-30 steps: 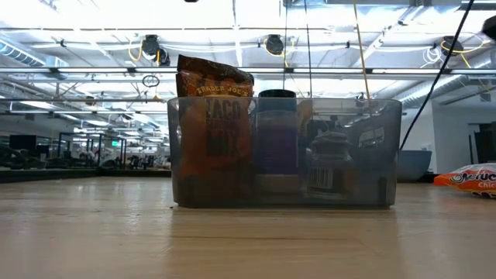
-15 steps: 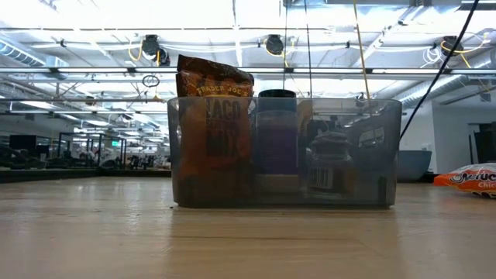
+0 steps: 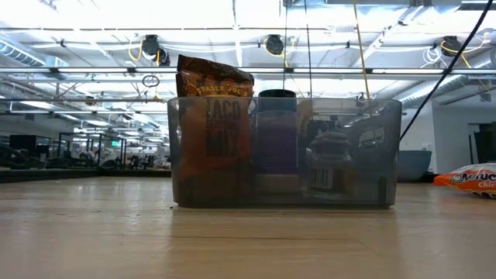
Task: Pick & Place Food Item
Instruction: Put the orange noodle pack into the top black bin
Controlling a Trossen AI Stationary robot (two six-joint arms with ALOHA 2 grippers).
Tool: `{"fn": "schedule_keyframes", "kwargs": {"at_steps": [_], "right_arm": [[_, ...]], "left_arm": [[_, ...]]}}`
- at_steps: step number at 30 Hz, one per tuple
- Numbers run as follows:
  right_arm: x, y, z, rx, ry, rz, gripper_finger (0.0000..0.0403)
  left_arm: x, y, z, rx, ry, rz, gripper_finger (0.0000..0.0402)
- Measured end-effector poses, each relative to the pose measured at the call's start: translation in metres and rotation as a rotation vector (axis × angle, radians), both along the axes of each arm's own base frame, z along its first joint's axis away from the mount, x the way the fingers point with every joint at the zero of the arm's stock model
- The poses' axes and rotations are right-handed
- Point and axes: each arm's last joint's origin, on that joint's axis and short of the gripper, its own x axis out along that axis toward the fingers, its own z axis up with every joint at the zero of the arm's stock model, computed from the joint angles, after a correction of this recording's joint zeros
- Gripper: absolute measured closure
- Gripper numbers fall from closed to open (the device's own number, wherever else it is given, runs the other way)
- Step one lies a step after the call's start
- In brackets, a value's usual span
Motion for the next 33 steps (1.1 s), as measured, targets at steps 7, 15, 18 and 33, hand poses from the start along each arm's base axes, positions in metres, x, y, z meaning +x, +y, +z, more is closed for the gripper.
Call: {"fn": "schedule_keyframes", "kwargs": {"at_steps": [7,15,18,33], "right_arm": [[0.002,0.004,-0.013,-0.044,0.003,0.005,0.0154],[0.007,0.000,-0.018,-0.128,-0.053,0.013,0.0155],[0.010,-0.006,-0.020,-0.158,-0.064,0.006,0.0169],[0.006,-0.024,-0.033,-0.201,-0.014,-0.017,0.0332]], "left_arm": [[0.000,0.000,0.000,-0.012,0.001,0.000,0.0204],[0.000,0.000,0.000,-0.012,0.002,0.001,0.0204],[0.000,0.000,0.000,-0.012,0.002,0.003,0.0204],[0.000,0.000,0.000,-0.029,0.001,0.008,0.0204]]}}
